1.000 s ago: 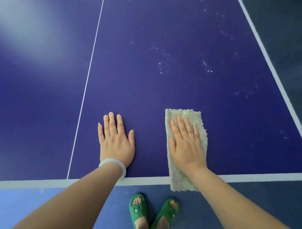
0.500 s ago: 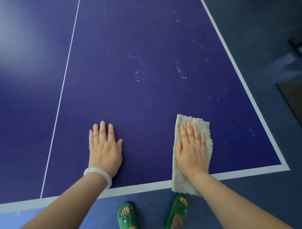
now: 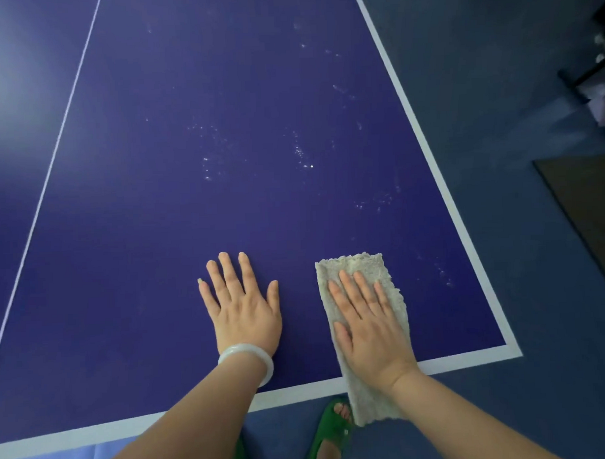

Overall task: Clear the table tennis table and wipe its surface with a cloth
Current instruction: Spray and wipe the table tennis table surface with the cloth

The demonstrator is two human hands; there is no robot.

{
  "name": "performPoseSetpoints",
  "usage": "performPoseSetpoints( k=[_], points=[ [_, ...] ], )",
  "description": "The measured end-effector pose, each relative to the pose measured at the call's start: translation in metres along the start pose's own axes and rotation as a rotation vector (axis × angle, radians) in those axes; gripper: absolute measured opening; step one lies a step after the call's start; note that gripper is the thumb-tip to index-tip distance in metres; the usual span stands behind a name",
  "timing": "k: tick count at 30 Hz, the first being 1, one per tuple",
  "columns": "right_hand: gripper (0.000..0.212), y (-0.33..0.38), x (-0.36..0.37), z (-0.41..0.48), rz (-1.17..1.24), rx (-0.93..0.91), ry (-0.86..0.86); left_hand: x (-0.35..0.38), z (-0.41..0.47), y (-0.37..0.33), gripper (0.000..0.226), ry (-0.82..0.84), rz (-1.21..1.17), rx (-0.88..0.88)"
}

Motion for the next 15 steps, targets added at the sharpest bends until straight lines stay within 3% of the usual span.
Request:
performPoseSetpoints(
  k=[3,7,11,15],
  points=[
    [0.058,-0.052,-0.005,0.037,-0.041,0.025,0.018,0.001,0.000,-0.002,0.070,0.004,0.020,-0.012],
    [0.060,-0.072,-0.014,0.094,0.050,0.455,0.019,0.002,0.001,-0.001,0.071,-0.013,0.045,-0.030],
    [0.061,-0.012,-0.008,0.063,0.081,0.188,-0.021,0.003,0.002,0.000,0.070,-0.027,0.064,-0.027],
    [0.058,-0.040,-0.005,0.013,0.048,-0.046,0.005,0.004,0.002,0.000,0.064,-0.032,0.068,-0.032]
  ],
)
Point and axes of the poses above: each hand's wrist, its own z-axis towards the middle knuckle, its own x-axis out of the palm, y = z × x, the point moved 5 cm from there along z, towards the middle knuckle, and after that the axes turned 10 degrees about x, right-handed, at the moved point
